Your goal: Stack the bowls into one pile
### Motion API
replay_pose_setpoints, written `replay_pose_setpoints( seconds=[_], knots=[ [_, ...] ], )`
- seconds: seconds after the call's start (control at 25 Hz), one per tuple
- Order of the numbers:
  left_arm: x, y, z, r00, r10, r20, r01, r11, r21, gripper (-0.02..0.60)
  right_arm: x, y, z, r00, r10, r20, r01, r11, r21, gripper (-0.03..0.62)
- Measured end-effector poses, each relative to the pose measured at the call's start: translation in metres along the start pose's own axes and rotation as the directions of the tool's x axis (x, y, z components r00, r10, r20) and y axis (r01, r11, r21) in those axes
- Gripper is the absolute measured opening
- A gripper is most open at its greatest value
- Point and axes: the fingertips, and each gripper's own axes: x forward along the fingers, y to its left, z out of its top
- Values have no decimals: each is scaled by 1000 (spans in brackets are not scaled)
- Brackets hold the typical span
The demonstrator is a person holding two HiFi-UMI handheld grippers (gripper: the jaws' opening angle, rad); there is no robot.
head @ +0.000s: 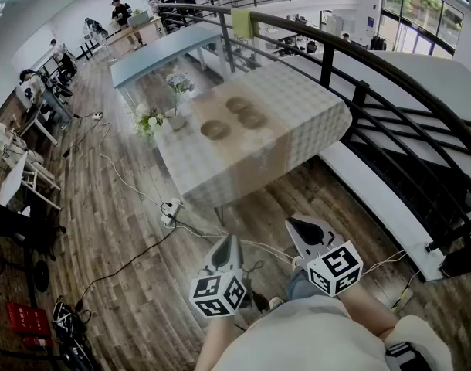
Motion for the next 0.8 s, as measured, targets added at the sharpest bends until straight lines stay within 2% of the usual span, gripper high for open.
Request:
replay_pose_setpoints(
  seconds=[0.64,0.8],
  knots=[
    [1,-3,-1,1000,8,-1,-8,1000,-4,5,1,-2,-2,1000,26,0,-26,1000,-1,0],
    [14,3,0,1000,14,-9,-14,1000,-27,5,15,-7,-2,998,70,7,-70,997,25,0]
  ],
)
